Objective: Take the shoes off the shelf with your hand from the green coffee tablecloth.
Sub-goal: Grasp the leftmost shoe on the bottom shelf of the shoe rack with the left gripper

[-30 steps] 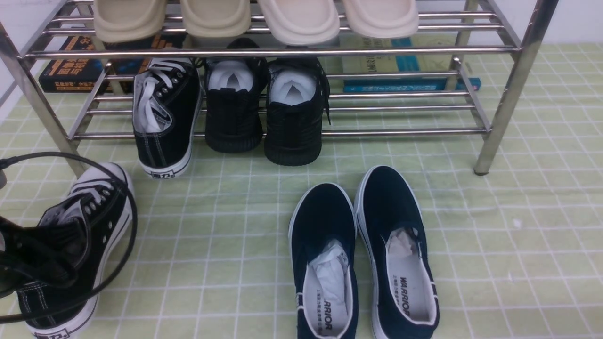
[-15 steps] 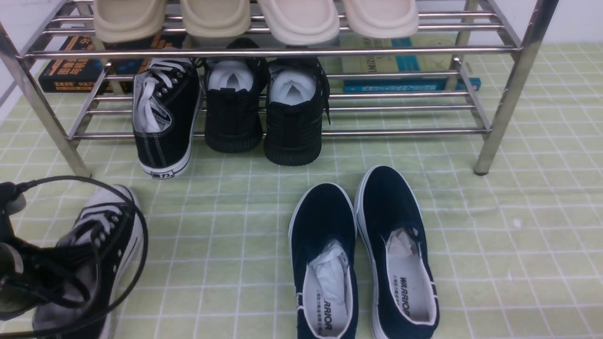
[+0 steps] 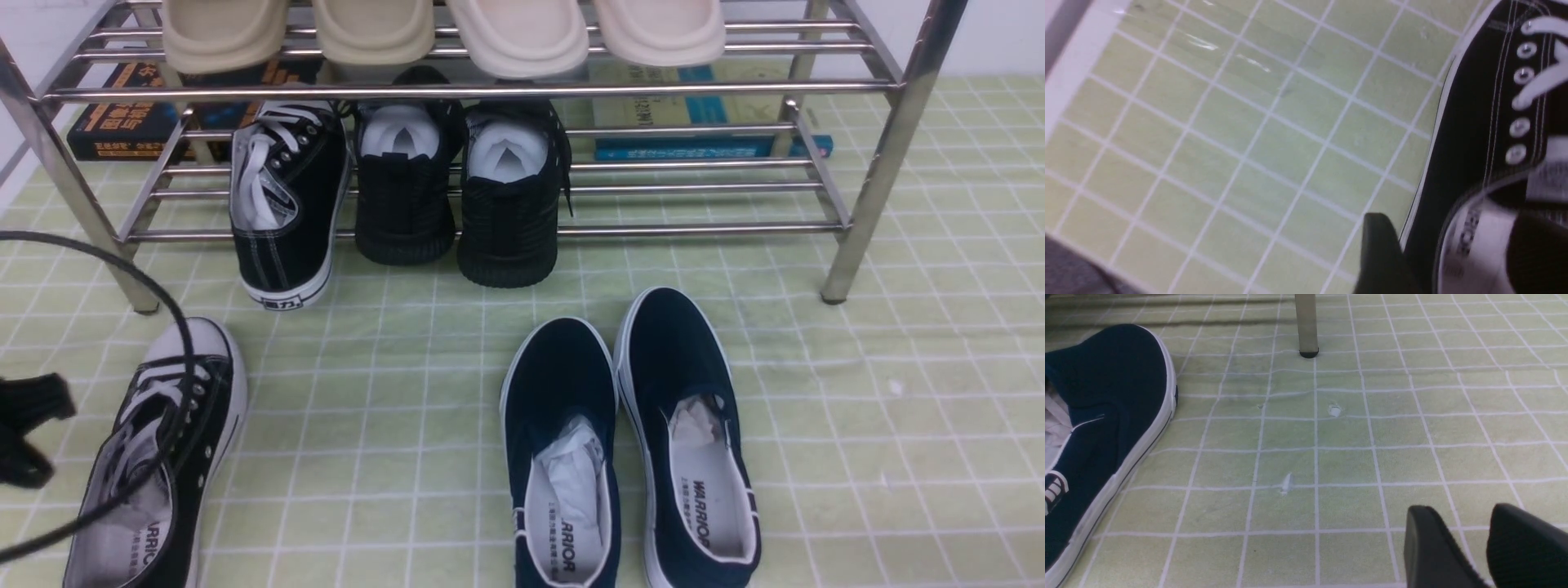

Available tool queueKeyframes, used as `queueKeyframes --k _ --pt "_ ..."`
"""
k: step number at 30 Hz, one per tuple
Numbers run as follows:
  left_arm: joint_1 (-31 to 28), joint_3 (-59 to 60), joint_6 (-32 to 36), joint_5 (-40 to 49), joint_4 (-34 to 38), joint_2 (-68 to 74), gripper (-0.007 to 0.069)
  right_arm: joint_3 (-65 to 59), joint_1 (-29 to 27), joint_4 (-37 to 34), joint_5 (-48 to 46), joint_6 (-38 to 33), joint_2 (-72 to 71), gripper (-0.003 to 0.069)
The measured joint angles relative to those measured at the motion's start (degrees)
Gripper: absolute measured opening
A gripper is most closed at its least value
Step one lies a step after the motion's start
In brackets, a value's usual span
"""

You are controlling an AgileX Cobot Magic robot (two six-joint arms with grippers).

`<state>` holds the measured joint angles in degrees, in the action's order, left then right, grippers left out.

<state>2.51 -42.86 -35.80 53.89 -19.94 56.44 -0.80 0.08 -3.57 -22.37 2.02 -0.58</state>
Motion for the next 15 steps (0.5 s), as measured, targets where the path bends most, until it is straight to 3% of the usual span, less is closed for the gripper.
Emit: queueKeyframes --k 2,3,5,6,8,13,15 --pt "0.0 -0.1 1.5 2.1 1.0 -1.3 0.0348 0.0 0.0 0.0 0.0 0.0 0.0 0.0237" --pt "0.0 -0.1 4.1 6.1 3.6 -3.8 0.0244 0.0 0.0 0.0 0.0 0.0 0.0 0.0237" --pt "0.0 -0.1 5.5 7.8 5.1 -5.1 0.0187 0.0 0.0 0.0 0.0 0.0 0.0 0.0237" --pt "0.0 -0.4 8.3 9.9 7.6 -6.5 0.0106 0.0 0.0 0.0 0.0 0.0 0.0 0.0237" --pt "0.0 -1.5 12.8 13.0 10.4 -7.3 0.0025 0.0 0.0 0.0 0.0 0.0 0.0 0.0237" --pt "0.0 -5.9 15.7 15.4 15.7 -5.7 0.0001 0.0 0.0 0.0 0.0 0.0 0.0 0.0237" --pt "0.0 -8.1 15.9 12.2 18.7 -3.4 0.0001 0.0 0.0 0.0 0.0 0.0 0.0 0.0237"
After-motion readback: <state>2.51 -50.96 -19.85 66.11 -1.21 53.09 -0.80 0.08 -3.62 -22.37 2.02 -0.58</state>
